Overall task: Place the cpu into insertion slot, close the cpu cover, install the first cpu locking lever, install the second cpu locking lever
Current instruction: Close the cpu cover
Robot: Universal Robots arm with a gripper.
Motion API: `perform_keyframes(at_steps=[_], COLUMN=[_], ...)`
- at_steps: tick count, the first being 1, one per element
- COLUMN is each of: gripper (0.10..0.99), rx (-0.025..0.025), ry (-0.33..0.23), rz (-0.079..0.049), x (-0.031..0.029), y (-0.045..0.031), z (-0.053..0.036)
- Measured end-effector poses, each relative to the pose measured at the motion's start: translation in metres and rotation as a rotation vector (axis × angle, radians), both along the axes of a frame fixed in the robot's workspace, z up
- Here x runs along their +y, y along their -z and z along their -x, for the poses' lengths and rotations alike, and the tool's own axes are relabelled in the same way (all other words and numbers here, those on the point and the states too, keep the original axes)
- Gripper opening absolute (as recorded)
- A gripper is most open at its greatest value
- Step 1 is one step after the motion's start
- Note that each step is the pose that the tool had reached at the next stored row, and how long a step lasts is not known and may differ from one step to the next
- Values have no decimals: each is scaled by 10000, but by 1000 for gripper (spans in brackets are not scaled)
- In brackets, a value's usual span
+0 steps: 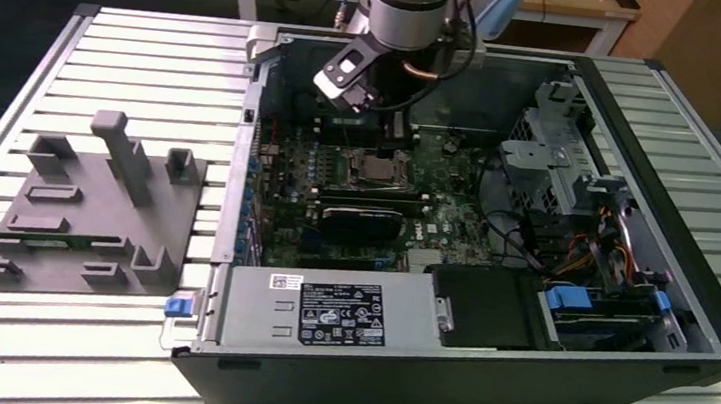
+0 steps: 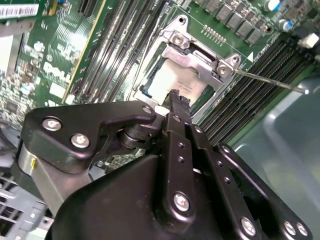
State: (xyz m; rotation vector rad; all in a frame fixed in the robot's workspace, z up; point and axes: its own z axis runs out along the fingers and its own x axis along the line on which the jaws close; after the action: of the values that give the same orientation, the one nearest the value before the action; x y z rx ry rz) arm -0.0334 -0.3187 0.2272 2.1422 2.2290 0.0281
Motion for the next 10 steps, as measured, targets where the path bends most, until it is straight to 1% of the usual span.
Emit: perform_keyframes(at_steps=[10], gripper=[106], rx=[-1], ry=[-1819], rz=[39], x=[0], y=[10], z=[0])
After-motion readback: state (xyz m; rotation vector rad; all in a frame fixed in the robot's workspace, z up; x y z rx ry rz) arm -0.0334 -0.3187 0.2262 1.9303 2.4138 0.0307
